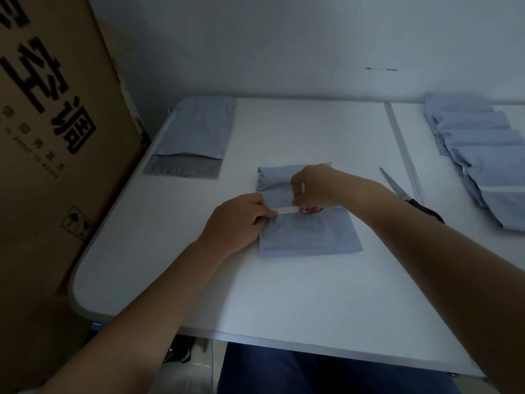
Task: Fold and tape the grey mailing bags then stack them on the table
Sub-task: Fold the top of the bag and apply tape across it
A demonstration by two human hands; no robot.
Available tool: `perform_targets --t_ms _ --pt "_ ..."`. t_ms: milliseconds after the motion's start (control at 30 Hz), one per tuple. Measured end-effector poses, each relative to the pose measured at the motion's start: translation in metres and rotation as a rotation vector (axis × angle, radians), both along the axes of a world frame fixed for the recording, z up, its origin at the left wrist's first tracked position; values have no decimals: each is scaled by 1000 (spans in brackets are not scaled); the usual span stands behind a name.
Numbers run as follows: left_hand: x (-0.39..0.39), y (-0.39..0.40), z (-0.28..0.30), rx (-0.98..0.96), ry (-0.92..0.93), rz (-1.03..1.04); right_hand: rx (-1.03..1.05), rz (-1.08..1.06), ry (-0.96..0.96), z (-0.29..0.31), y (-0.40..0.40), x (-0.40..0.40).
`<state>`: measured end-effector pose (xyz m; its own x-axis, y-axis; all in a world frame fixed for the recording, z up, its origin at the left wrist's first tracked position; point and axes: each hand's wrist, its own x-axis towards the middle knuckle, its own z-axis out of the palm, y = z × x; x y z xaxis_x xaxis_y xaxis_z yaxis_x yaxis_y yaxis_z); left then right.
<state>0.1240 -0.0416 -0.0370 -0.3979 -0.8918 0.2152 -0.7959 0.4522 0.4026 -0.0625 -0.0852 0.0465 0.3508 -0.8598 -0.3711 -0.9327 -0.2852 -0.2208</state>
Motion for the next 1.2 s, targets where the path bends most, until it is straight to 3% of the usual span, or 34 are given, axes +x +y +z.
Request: perform_targets --t_ms 200,867,1200 --pt "-1 0 -2 -59 -12 -16 -56 -28 -57 -9 0 -3" --pt "-1 -8 -5 -175 -221 -243 120 -369 -742 -36 13 -27" --pt "-4 -7 -3 -161 -230 -192 99 -317 -653 -31 1 -34"
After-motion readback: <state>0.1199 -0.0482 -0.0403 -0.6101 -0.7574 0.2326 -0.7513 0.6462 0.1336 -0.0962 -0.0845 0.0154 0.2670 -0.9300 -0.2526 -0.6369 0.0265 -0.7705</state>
